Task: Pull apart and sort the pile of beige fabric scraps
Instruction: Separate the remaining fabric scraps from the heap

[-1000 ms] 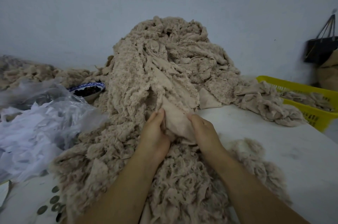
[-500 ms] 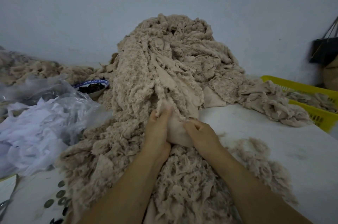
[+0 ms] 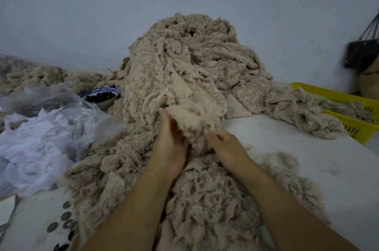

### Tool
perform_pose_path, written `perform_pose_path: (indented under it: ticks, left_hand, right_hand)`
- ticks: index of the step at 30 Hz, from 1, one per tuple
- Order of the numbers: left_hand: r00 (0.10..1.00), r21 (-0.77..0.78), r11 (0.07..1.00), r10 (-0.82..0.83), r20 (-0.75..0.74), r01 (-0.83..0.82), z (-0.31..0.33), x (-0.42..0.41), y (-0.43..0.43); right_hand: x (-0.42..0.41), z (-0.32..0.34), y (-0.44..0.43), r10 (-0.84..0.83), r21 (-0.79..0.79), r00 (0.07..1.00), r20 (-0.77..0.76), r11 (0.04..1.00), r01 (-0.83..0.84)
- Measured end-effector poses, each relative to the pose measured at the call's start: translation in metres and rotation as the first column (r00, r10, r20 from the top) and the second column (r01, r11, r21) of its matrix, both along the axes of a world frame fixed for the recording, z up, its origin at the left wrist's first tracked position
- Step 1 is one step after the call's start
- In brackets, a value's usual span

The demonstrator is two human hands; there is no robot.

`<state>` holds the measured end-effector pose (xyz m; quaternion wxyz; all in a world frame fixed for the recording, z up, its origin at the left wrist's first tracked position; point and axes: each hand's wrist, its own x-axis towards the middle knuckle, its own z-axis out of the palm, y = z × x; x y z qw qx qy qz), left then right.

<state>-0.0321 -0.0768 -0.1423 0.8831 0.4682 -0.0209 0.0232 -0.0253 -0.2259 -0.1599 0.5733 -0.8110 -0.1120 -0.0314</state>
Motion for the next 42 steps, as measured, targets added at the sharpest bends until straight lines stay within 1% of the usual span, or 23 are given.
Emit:
perform_pose_path:
  ticks: [1,3,4,5,7,10,14,17,20,22,24,28,30,32,34,35,36,37,38,39,40,41,42]
  left_hand:
    - [0.998,0.231,0.973,0.003,0.062,-0.017,-0.003,-0.002,-0.003]
    - [0.988,0.589,0.802,0.010,0.155,-0.100,-0.010,-0.003,-0.007]
    - [0.981,0.664,0.732,0.031,0.192,-0.153,-0.012,-0.004,-0.008]
    - [0.974,0.688,0.700,0.048,0.221,-0.191,-0.015,-0.003,-0.008]
    - [0.967,0.648,0.724,0.116,0.225,-0.238,-0.015,-0.001,-0.007]
    - [0.969,0.513,0.825,0.157,0.193,-0.235,-0.013,-0.001,-0.004]
    - [0.965,0.402,0.880,0.200,0.170,-0.253,-0.007,-0.001,-0.009]
    - [0.966,0.287,0.923,0.241,0.091,-0.257,-0.004,0.000,-0.010]
    - [0.951,0.206,0.929,0.306,0.044,-0.309,-0.003,0.002,-0.006]
    - [0.930,0.129,0.922,0.368,-0.007,-0.364,0.000,0.006,0.001]
    - [0.887,0.058,0.891,0.454,-0.085,-0.451,0.001,0.011,0.013]
    - [0.804,0.010,0.820,0.564,-0.189,-0.573,-0.003,0.018,0.025]
    - [0.746,0.040,0.764,0.639,-0.188,-0.644,0.000,0.020,0.037]
    - [0.733,0.099,0.750,0.660,-0.163,-0.654,0.001,0.021,0.051]
    - [0.702,0.149,0.707,0.706,-0.092,-0.691,0.000,0.019,0.049]
    - [0.656,0.293,0.622,0.755,0.024,-0.726,0.002,0.015,0.042]
    - [0.586,0.464,0.450,0.784,0.206,-0.763,0.006,0.009,0.032]
    - [0.521,0.549,0.243,0.735,0.433,-0.799,0.010,0.002,0.021]
    - [0.473,0.524,0.102,0.599,0.646,-0.845,0.014,-0.002,0.012]
    - [0.463,0.481,0.077,0.434,0.773,-0.874,0.020,-0.005,0.004]
    - [0.498,0.485,0.118,0.273,0.823,-0.867,0.024,-0.005,-0.005]
    - [0.604,0.579,0.184,0.142,0.784,-0.794,0.026,-0.006,-0.012]
    - [0.754,0.731,0.209,0.050,0.655,-0.649,0.028,-0.004,-0.019]
  right_hand:
    - [0.001,0.003,-0.002,-0.029,0.126,0.999,-0.020,0.992,0.031]
    - [0.002,0.007,-0.004,-0.017,0.322,0.999,-0.038,0.946,0.028]
    - [0.003,0.007,-0.005,-0.006,0.368,0.999,-0.040,0.930,0.021]
    - [0.003,0.007,-0.005,-0.007,0.397,0.999,-0.050,0.917,0.026]
    - [0.004,0.009,-0.005,-0.039,0.462,0.996,-0.080,0.884,0.072]
    - [0.006,0.013,-0.004,-0.083,0.533,0.991,-0.109,0.836,0.129]
    - [0.005,0.014,0.000,-0.079,0.472,0.990,-0.116,0.873,0.124]
    - [0.004,0.015,0.003,-0.003,0.460,0.989,-0.146,0.885,0.071]
    - [0.004,0.013,0.000,0.024,0.383,0.989,-0.147,0.923,0.035]
    - [0.002,0.010,-0.004,-0.001,0.181,0.998,-0.064,0.983,0.013]
    - [-0.001,0.006,-0.004,0.029,-0.035,0.998,0.047,0.999,-0.028]
    - [-0.006,0.003,0.004,0.089,-0.139,0.993,0.079,0.987,-0.078]
    - [-0.003,0.004,0.001,-0.053,-0.127,0.995,0.088,0.990,0.064]
    - [0.003,0.004,-0.013,-0.233,-0.100,0.971,0.056,0.966,0.238]
    - [0.007,0.002,-0.025,-0.297,-0.134,0.954,0.041,0.945,0.300]
    - [0.008,0.001,-0.026,-0.291,-0.150,0.955,0.049,0.944,0.295]
    - [0.008,0.000,-0.022,-0.274,-0.147,0.960,0.063,0.949,0.280]
    - [0.007,-0.001,-0.017,-0.248,-0.139,0.965,0.085,0.956,0.258]
    - [0.006,-0.002,-0.011,-0.214,-0.147,0.970,0.112,0.962,0.229]
    - [0.005,-0.002,-0.005,-0.169,-0.178,0.976,0.140,0.965,0.192]
    - [0.005,-0.003,-0.001,-0.113,-0.223,0.980,0.163,0.964,0.148]
    - [0.004,-0.003,0.002,-0.056,-0.261,0.984,0.168,0.960,0.099]
    - [0.004,-0.003,0.003,-0.012,-0.280,0.988,0.155,0.958,0.056]
